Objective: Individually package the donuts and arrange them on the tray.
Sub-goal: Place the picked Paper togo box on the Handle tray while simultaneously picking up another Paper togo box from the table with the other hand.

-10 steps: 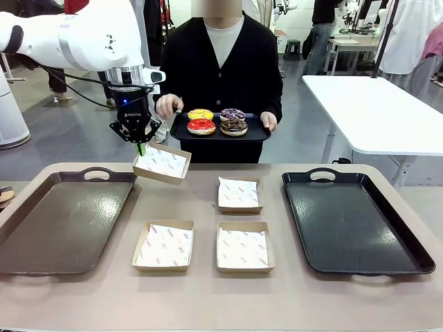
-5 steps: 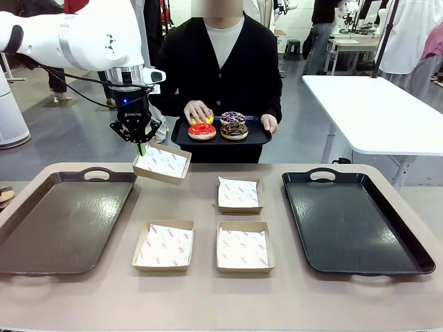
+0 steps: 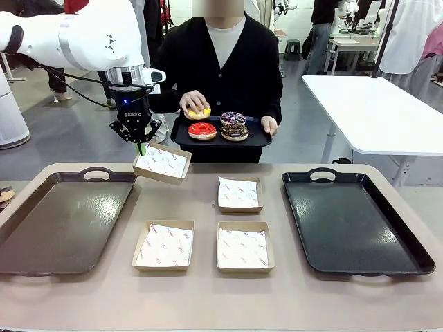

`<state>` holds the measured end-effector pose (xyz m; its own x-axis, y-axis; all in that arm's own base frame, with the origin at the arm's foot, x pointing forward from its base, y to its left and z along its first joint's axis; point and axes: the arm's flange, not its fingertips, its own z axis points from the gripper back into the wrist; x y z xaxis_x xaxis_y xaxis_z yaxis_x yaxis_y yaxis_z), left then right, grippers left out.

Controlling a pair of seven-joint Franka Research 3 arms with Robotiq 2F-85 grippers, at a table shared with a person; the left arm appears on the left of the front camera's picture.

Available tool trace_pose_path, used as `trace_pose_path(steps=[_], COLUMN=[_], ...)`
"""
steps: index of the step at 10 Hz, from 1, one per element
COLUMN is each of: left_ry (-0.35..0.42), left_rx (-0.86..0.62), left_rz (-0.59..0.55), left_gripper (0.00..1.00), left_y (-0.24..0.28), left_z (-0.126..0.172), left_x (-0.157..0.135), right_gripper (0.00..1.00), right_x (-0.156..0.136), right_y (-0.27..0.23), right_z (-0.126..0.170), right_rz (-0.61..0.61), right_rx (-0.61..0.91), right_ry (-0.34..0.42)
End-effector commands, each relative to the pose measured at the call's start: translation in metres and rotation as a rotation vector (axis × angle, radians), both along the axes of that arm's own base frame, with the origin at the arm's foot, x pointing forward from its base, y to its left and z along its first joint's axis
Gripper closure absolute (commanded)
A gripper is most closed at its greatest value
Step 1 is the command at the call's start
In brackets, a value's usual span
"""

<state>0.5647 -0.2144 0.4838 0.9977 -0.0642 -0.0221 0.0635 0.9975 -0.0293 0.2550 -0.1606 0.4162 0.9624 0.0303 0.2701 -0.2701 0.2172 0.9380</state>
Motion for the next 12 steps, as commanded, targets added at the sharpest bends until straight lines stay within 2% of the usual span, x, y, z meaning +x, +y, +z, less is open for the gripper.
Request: trace_pose_path(steps=[1,12], left_ry=[-0.012,-0.012], left_rx=[-0.002,-0.002], left_rz=[0.003,0.003], left_gripper=[1.0,1.0], left_y=[0.0021,0.0021], left_z=[0.0026,0.0026], left_x=[-0.0014,-0.0014], right_gripper=[0.0,0.0], right_x=[-0.0009,-0.0009], right_y=[-0.0002,-0.0002], right_z=[0.0011,0.0011], right_rz=[-0.004,-0.004], right_rx=[0.01,0.01], right_ry=[-0.008,-0.008])
